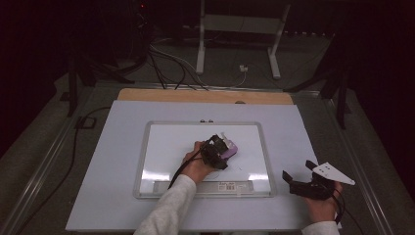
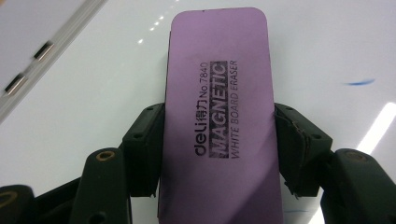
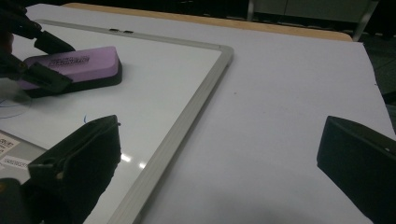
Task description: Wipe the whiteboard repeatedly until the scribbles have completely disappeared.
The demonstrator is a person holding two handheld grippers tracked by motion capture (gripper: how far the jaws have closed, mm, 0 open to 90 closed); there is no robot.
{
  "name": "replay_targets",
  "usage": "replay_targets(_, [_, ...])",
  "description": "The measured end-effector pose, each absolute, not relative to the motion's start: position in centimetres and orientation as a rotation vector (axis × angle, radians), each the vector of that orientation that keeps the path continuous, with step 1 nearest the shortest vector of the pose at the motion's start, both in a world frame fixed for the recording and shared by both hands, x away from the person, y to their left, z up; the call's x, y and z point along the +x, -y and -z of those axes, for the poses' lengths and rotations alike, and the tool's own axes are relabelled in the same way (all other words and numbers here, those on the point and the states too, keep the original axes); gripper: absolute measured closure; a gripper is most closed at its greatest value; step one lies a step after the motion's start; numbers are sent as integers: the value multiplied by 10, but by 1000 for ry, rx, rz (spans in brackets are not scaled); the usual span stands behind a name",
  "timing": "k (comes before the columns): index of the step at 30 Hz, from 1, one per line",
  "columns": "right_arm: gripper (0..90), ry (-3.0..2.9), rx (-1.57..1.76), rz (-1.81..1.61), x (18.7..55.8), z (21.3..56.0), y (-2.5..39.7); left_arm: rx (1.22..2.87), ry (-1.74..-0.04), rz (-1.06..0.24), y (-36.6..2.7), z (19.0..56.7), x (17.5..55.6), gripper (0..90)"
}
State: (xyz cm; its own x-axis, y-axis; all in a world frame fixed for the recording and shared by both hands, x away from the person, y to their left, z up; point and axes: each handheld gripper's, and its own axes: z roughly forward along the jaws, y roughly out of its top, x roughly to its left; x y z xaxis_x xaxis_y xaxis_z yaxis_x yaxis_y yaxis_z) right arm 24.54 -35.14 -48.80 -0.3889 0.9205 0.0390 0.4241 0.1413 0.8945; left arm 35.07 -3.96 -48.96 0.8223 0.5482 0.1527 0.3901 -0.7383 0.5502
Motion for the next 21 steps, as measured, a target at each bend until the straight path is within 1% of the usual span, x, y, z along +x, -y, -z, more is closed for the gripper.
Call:
replay_targets(5, [0,-1891,1278,-1201,245,488,350,2517,-488,-363,58,489,323,414])
replay_targets(7, [0,-1890,1280,-1201,245,488,350,2522,-435,-407,63,489,314,414])
replay_targets(8, [0,-1888,1281,-1202,245,488,350,2527,-429,-406,63,489,314,414])
replay_targets(11, [0,-1885,1284,-1203,245,488,351,2518,-485,-374,58,489,322,415])
replay_targets(13, [0,-1883,1285,-1204,244,487,352,2513,-527,-410,53,490,327,414])
replay_targets(18, [0,-1877,1289,-1204,244,487,354,2507,-649,-452,30,490,345,414])
replay_targets(21, [0,-1876,1291,-1203,243,487,354,2487,-722,-445,12,490,353,414])
